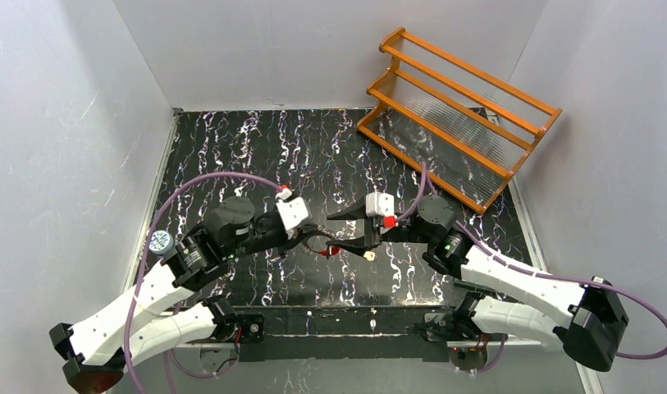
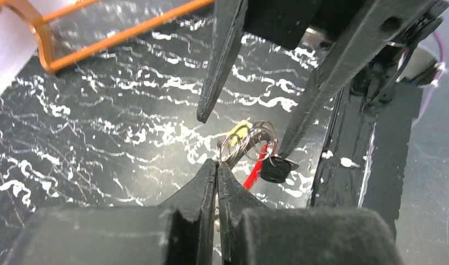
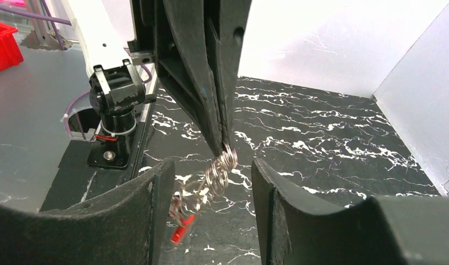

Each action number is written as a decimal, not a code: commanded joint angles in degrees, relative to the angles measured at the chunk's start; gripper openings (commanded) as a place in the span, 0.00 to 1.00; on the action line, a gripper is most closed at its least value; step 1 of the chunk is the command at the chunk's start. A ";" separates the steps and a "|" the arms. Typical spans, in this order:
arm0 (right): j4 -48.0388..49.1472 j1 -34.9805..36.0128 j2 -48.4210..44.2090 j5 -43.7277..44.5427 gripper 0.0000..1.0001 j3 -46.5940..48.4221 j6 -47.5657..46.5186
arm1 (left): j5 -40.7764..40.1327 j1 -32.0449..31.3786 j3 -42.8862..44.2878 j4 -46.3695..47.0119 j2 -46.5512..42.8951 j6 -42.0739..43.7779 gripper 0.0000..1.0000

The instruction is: Put the keys on the keyring

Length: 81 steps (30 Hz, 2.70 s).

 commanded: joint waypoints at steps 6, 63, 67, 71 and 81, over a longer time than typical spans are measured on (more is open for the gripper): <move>2.24 0.10 1.59 0.58 0.59 5.47 2.41 | -4.36 0.00 9.59 -13.72 6.16 1.66 0.00; -19.26 -1.84 11.70 -7.57 0.01 16.29 -8.47 | -2.59 0.00 4.64 -8.32 1.10 0.05 0.25; -9.04 -2.70 8.04 -9.54 0.01 10.20 -4.82 | -4.26 0.00 -1.72 -1.78 -6.48 -2.73 0.28; -0.06 -2.99 6.57 -11.44 0.01 6.29 -0.21 | -3.23 0.05 -11.54 9.36 -15.98 -5.40 0.28; 15.95 -3.02 6.04 -13.77 0.01 1.23 11.31 | 0.84 0.01 -24.56 25.62 -19.99 -9.93 0.28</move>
